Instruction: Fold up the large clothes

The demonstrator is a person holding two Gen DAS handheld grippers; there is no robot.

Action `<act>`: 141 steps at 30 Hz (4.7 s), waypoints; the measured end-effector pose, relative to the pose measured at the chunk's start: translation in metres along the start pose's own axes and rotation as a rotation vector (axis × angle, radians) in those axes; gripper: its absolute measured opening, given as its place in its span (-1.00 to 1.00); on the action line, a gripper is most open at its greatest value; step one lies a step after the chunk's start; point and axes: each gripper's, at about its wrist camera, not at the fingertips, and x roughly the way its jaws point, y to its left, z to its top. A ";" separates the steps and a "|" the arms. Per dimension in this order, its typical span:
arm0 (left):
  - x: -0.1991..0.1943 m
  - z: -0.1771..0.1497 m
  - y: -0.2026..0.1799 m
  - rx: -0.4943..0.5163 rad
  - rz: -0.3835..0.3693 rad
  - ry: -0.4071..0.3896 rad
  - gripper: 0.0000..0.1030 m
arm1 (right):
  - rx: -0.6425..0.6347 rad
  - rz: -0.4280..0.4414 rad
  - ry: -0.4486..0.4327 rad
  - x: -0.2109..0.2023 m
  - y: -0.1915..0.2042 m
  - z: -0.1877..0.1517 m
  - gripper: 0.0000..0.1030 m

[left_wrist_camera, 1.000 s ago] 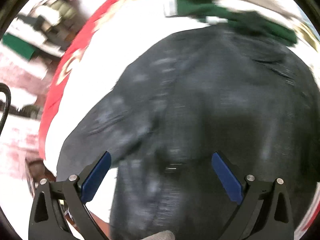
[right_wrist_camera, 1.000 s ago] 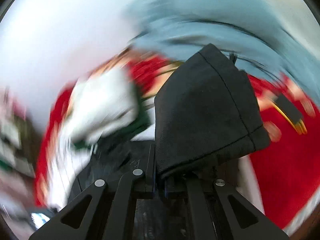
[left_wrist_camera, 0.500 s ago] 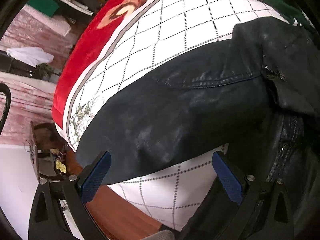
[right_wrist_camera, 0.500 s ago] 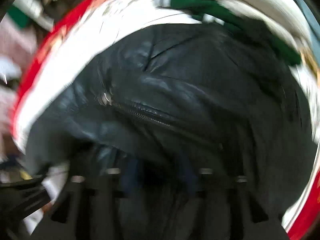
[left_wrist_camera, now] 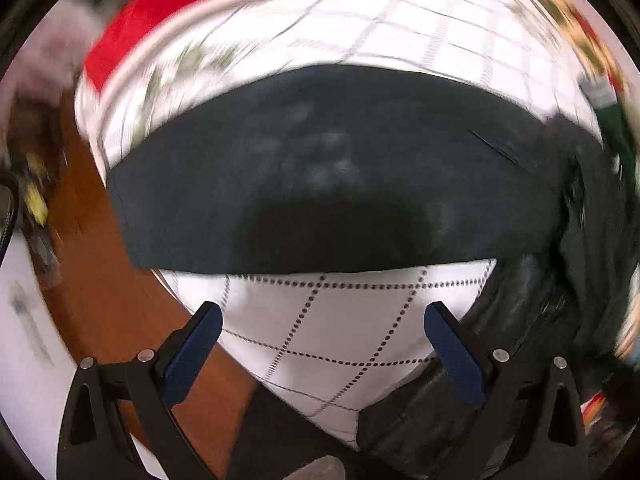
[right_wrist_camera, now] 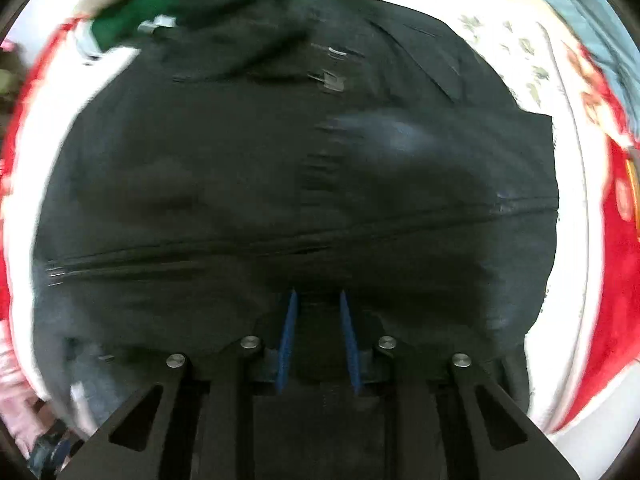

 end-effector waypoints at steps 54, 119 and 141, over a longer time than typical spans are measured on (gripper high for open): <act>-0.110 -0.089 -0.344 0.735 -0.200 -0.706 -0.91 | 0.088 0.094 -0.096 -0.074 -0.016 -0.042 0.31; 0.072 -0.024 -0.247 0.605 0.159 -0.226 1.00 | 0.212 0.304 0.155 0.030 -0.115 -0.006 0.24; 0.062 -0.049 -0.251 0.562 0.209 -0.323 1.00 | -0.026 0.048 0.203 0.024 -0.061 0.024 0.66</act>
